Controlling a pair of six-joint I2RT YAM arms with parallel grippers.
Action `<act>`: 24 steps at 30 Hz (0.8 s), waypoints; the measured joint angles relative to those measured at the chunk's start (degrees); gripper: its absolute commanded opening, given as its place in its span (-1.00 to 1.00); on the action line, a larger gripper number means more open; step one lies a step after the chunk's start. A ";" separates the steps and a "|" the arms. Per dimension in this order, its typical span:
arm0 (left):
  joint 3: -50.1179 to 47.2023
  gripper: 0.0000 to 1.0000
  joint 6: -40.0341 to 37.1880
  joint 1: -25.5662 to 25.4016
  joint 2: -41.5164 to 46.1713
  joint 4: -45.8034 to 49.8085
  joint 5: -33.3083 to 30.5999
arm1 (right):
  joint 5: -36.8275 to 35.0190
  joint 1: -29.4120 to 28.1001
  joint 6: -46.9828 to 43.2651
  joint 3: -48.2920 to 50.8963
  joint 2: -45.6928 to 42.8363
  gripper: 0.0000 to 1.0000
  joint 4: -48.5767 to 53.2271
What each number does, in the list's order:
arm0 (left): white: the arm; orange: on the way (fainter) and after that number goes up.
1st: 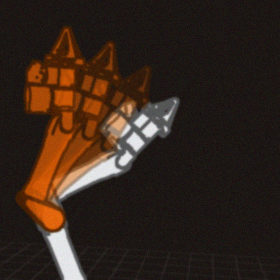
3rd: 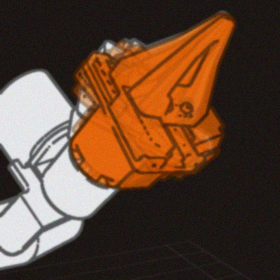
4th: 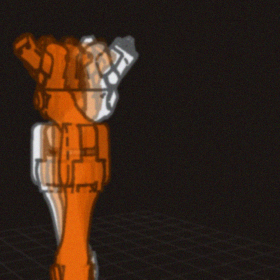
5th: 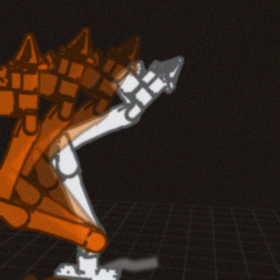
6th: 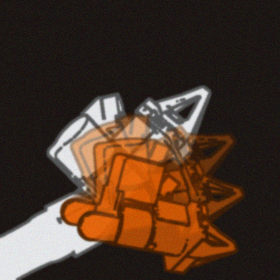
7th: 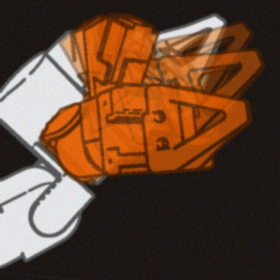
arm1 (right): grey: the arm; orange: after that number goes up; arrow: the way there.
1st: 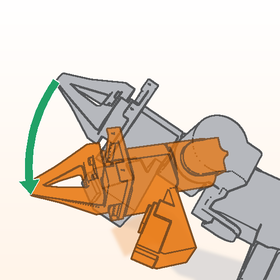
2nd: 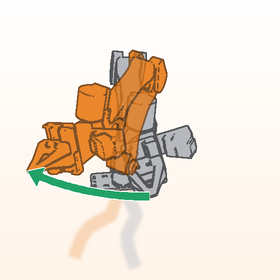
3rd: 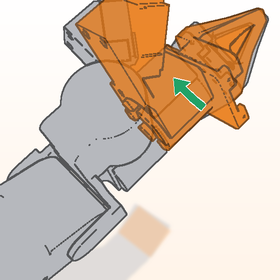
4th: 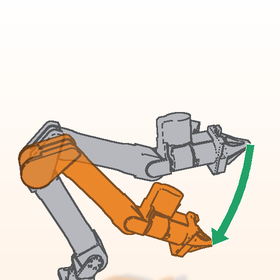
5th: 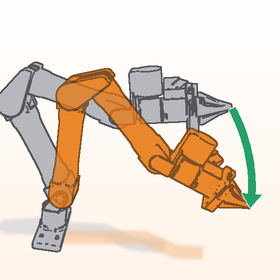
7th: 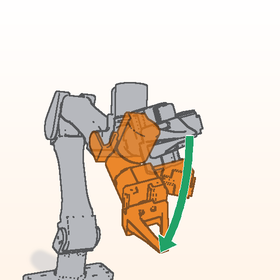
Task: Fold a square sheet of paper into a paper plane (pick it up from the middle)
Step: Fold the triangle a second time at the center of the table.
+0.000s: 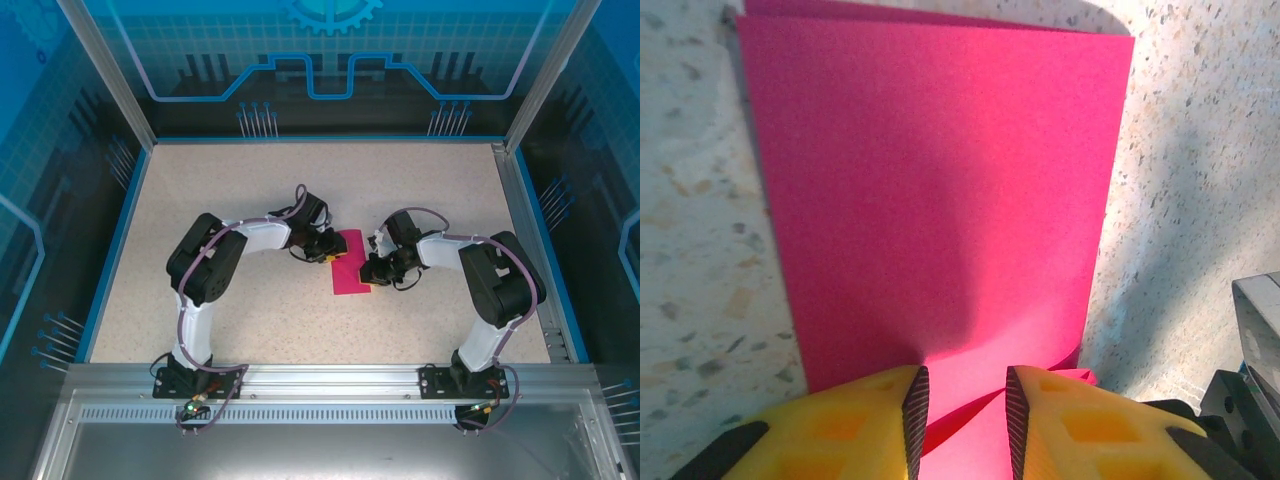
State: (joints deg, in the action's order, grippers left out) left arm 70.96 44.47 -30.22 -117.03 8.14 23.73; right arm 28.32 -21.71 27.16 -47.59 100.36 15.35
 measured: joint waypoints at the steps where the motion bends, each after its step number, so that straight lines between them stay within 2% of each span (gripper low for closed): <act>1: 0.00 -0.38 -0.07 0.11 0.11 0.33 -0.15 | 0.00 0.00 0.00 0.00 0.00 -0.80 0.00; 15: 0.00 -0.36 -1.40 1.66 2.64 4.98 -2.95 | 0.02 0.00 -0.20 0.00 0.00 -0.80 0.00; 24: 0.02 -0.34 -1.31 1.60 6.75 5.22 -2.45 | 0.00 0.00 -0.20 0.00 0.02 -0.79 0.00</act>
State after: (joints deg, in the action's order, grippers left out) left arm 70.98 43.16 -28.62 -110.28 13.37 21.28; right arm 28.32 -21.71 26.96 -47.59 100.38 15.35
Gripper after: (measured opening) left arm 0.329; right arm 0.104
